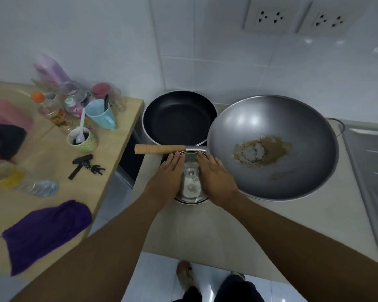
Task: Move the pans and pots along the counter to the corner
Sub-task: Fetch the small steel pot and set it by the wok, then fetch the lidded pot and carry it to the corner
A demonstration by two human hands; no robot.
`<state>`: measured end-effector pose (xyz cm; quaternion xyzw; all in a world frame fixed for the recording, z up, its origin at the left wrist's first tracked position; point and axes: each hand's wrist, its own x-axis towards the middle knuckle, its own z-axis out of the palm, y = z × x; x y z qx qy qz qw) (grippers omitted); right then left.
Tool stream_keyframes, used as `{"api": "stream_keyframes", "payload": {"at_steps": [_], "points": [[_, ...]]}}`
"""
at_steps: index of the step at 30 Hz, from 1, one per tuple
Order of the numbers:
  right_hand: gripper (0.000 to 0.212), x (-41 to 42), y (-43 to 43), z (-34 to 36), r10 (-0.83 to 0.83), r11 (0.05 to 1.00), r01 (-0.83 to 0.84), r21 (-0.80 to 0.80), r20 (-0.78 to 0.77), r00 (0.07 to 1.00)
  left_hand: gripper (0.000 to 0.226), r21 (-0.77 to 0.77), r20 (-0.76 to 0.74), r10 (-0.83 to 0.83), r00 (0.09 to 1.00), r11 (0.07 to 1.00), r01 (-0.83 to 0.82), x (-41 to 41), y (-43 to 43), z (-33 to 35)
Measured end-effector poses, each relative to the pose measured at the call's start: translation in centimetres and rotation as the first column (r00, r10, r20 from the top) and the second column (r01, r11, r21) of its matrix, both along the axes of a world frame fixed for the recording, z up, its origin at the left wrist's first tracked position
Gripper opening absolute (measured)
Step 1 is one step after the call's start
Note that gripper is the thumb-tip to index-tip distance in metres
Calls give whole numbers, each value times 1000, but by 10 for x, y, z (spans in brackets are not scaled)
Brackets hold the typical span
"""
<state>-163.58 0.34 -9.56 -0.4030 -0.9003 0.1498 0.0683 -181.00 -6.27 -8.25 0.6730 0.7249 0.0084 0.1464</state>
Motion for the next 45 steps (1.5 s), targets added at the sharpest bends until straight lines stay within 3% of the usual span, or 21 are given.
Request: {"api": "stream_keyframes", "payload": {"at_steps": [19,23,26,29,33,40,45], "points": [[74,-11,9,14,-48,995,50,-89,24,999,74,-57,-32,-122,992,991,120,-20,21,7],[71,-8,8,25,-12,993,18,-114,48,999,70,-30,-104,-169,980,985,167,-24,21,14],[53,3,6,34,-63,988,58,-141,-30,998,65,14,-199,-229,953,971,237,-27,23,28],[55,25,5,46,-116,987,112,-115,-35,993,60,-7,-237,-236,942,970,241,-19,30,50],[68,68,5,69,-235,957,224,-185,-40,971,54,-23,-166,-318,933,948,319,15,48,89],[70,189,-6,126,-383,922,365,-131,-168,908,64,-21,-75,-433,898,901,433,138,80,148],[91,295,-22,145,-546,837,537,-111,-92,832,72,10,16,-475,880,880,475,252,89,168]]}}
